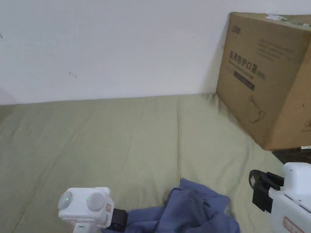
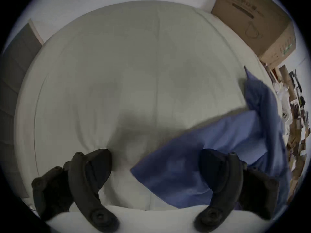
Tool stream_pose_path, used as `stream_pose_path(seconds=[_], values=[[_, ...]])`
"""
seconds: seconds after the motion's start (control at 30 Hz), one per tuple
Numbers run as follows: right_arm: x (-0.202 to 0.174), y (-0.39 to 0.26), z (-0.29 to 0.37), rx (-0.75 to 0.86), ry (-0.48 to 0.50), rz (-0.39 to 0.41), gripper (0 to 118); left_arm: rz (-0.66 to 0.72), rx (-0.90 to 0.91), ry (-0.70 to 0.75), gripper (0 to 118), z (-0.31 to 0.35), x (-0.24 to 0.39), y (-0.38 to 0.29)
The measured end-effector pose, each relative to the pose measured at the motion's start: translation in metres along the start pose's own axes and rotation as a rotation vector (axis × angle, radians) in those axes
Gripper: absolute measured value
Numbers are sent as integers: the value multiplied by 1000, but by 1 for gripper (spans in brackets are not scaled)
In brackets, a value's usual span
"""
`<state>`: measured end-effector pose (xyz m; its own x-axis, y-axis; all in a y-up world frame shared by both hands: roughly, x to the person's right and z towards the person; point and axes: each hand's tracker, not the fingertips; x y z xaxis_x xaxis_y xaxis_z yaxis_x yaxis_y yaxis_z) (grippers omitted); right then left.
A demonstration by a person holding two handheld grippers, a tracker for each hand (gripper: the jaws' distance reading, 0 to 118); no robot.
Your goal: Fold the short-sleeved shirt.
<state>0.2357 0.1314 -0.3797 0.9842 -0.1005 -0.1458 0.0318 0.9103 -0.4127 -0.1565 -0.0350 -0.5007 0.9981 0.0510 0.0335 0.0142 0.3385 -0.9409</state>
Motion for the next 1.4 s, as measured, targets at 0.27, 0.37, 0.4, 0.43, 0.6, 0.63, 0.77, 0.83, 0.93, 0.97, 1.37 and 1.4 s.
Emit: stream_pose_path(seconds=[0.27,0.37,0.4,0.43,0.6,0.63,0.77,0.83,0.93,0.97,1.37,1.4], values=[[14,3,-58,-139,52,-5,0,-9,249,-136,1,76,10,-35],[22,7,-105,-269,141,-70,0,-3,372,-93,1,119,-5,-59],[25,7,-126,-335,160,-126,3,15,398,-99,1,130,-10,-69],[30,5,-149,-408,160,-179,27,44,414,-105,1,138,-15,-79],[50,-26,-237,-714,22,-261,91,99,407,-133,1,146,-33,-103],[48,-34,-247,-757,0,-214,91,102,405,-128,1,145,-35,-106],[35,-50,-261,-872,11,-104,44,110,380,-112,1,137,-39,-110],[24,-44,-247,-811,12,7,9,109,375,-115,1,136,-39,-113],[23,-19,-219,-714,136,-37,2,107,377,-117,1,144,-41,-112],[23,-8,-207,-663,135,-32,2,118,389,-124,1,149,-43,-113],[66,164,-1,-239,203,-81,2,-3,749,-4,1,334,-101,-93],[60,179,14,-208,206,-61,2,-32,765,1,1,351,-97,-88]])
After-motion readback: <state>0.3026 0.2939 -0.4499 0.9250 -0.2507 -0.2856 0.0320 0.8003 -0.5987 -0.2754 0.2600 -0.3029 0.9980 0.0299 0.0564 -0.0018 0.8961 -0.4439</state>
